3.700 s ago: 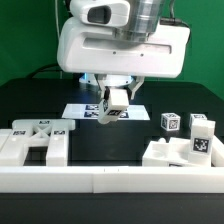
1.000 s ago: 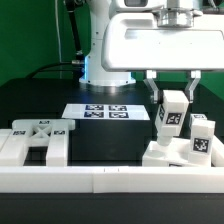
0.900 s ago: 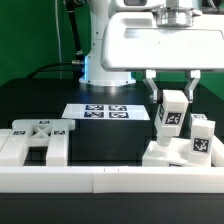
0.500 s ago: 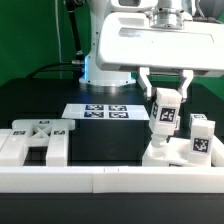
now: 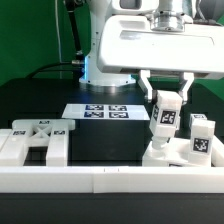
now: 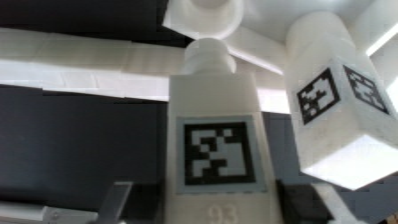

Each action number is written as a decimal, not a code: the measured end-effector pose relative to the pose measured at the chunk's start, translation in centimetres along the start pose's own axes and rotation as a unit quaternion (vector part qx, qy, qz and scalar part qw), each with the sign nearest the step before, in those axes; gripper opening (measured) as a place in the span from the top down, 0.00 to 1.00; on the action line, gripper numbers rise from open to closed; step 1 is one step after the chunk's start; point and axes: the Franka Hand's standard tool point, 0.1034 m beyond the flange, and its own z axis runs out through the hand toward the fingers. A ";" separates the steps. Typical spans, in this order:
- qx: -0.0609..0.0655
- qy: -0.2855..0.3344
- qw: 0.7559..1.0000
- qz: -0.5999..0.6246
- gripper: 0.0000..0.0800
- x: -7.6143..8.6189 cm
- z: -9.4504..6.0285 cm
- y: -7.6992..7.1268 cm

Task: Assemble chair

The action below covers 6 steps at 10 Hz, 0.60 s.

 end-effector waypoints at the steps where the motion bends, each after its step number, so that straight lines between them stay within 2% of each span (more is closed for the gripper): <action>1: -0.001 0.001 1.000 -0.001 0.64 -0.3 0.1 0.0; 6: -0.001 -0.009 1.000 -0.004 0.64 -1.5 1.0 -0.3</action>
Offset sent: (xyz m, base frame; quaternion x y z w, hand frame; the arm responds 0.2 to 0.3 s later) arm -0.0052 0.0007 -0.0071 -0.0001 0.0072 0.0025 1.0000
